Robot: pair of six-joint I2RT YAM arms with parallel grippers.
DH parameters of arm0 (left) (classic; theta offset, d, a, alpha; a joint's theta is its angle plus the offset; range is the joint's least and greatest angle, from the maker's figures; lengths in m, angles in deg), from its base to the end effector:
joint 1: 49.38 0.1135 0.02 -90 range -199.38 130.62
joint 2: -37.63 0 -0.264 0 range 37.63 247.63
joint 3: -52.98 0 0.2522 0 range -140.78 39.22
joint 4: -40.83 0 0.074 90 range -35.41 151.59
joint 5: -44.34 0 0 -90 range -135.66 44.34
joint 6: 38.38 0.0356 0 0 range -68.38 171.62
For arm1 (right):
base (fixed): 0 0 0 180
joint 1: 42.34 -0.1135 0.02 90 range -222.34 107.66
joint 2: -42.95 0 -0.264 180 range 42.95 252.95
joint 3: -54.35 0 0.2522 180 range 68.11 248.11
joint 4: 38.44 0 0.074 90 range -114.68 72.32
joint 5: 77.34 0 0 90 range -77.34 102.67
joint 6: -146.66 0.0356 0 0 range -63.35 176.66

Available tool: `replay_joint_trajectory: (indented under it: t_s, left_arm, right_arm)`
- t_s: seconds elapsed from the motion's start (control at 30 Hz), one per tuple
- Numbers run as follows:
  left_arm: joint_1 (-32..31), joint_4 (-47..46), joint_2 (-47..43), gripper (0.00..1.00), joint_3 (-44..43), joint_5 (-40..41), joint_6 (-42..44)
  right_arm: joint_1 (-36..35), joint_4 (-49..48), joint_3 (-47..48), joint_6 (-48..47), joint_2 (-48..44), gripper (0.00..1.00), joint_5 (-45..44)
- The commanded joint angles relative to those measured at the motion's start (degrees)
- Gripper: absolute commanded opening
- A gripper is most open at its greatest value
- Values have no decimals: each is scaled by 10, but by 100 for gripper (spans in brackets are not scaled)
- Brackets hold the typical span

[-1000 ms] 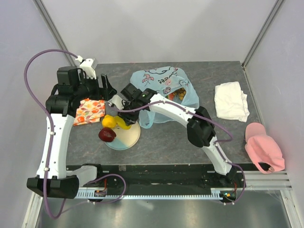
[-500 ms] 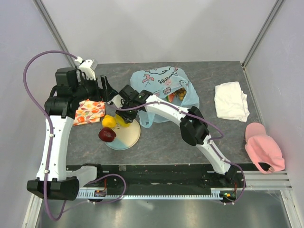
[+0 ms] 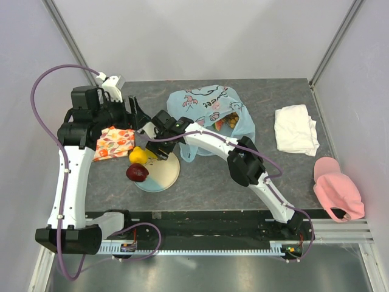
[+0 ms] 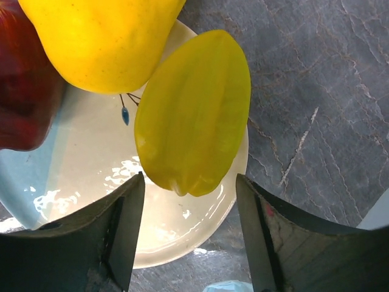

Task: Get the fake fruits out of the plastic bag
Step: Place the fake fruit on the plate.

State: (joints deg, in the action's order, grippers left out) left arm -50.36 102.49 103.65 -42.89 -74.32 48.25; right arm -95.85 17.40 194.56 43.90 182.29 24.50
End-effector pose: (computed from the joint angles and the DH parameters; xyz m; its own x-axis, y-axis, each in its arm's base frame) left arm 0.2206 -0.0208 0.4248 -0.5510 -0.0422 -0.8335 0.3908 0.8694 -0.3023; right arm 0.3122 0.4344 0.2002 -0.2857 -0.7497 -0.5969 -0.9433 0.3299 0.0371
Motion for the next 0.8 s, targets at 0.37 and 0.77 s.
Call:
replay_joint_trajectory:
  t_s: [0.37, 0.77]
  left_arm:
    - [4, -18, 28, 83, -10, -7, -15]
    - [-28, -35, 32, 79, 72, -117, 20]
  right_arm:
    - [3, 104, -36, -38, -194, 75, 53]
    - [203, 136, -182, -17, -420, 74, 137]
